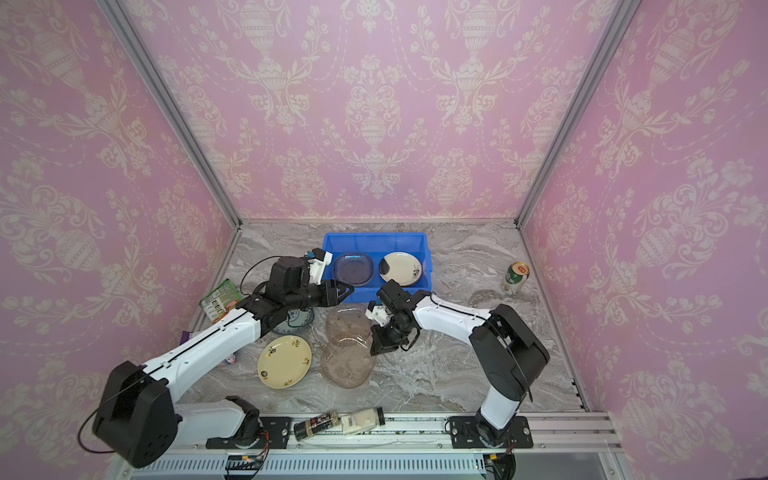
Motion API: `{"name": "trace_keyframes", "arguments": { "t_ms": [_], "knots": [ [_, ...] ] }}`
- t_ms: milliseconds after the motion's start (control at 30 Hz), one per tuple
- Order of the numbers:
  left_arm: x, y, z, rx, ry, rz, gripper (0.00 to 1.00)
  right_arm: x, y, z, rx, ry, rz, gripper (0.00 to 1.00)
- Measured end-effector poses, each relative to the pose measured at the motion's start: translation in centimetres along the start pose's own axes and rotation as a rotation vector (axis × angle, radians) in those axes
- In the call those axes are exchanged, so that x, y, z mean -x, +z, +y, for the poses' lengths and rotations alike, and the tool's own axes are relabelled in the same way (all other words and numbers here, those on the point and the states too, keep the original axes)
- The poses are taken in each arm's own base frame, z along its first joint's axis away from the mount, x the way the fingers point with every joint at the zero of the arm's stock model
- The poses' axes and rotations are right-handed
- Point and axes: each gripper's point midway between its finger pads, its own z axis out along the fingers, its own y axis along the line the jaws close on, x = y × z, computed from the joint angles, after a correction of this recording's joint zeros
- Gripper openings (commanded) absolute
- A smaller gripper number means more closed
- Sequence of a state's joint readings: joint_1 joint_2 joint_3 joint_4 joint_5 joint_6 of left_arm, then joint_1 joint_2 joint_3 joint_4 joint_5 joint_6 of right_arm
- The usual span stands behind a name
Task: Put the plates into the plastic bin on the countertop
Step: 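Pinch the amber glass plate rim with the right gripper and tilt it up, then carry the amber plate toward the bin while the left gripper grasps its rim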
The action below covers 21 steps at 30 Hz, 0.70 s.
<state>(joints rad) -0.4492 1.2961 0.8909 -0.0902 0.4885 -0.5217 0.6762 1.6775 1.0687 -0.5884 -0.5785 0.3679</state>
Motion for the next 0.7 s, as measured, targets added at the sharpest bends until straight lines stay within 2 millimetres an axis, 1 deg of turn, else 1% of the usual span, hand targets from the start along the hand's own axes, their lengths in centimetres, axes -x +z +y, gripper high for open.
{"name": "trace_keyframes", "arguments": {
  "t_ms": [67, 133, 200, 267, 333, 433, 533, 600, 700],
  "knots": [
    [0.6, 0.0, -0.4, 0.001, 0.035, 0.001, 0.47, 1.2, -2.2, -0.2, -0.018, 0.000, -0.037, 0.00],
    [1.0, 0.1, -0.5, 0.004, 0.065, 0.010, 0.53, 2.6, -4.7, -0.3, -0.032, -0.003, -0.090, 0.00],
    [1.1, 0.4, -0.5, 0.008, 0.088, 0.024, 0.55, 3.8, -7.0, -0.4, -0.043, -0.011, -0.144, 0.00],
    [1.1, 0.8, -0.4, 0.011, 0.104, 0.041, 0.55, 4.6, -9.1, -0.5, -0.049, -0.015, -0.194, 0.00],
    [1.0, 1.3, -0.2, 0.012, 0.112, 0.065, 0.55, 4.8, -10.6, -0.5, -0.058, -0.021, -0.223, 0.00],
    [0.8, 2.0, 0.0, 0.005, 0.118, 0.089, 0.52, 4.9, -11.7, -0.5, -0.080, -0.025, -0.243, 0.00],
    [0.7, 2.1, -0.2, -0.008, 0.124, 0.101, 0.51, 5.0, -12.0, -1.1, -0.097, -0.014, -0.251, 0.00],
    [0.7, 2.2, -0.3, -0.013, 0.123, 0.105, 0.46, 5.1, -12.1, -1.3, -0.100, -0.010, -0.258, 0.00],
    [0.6, 2.3, -0.3, -0.020, 0.123, 0.112, 0.44, 5.4, -12.4, -1.6, -0.105, -0.005, -0.269, 0.00]
  ]
}}
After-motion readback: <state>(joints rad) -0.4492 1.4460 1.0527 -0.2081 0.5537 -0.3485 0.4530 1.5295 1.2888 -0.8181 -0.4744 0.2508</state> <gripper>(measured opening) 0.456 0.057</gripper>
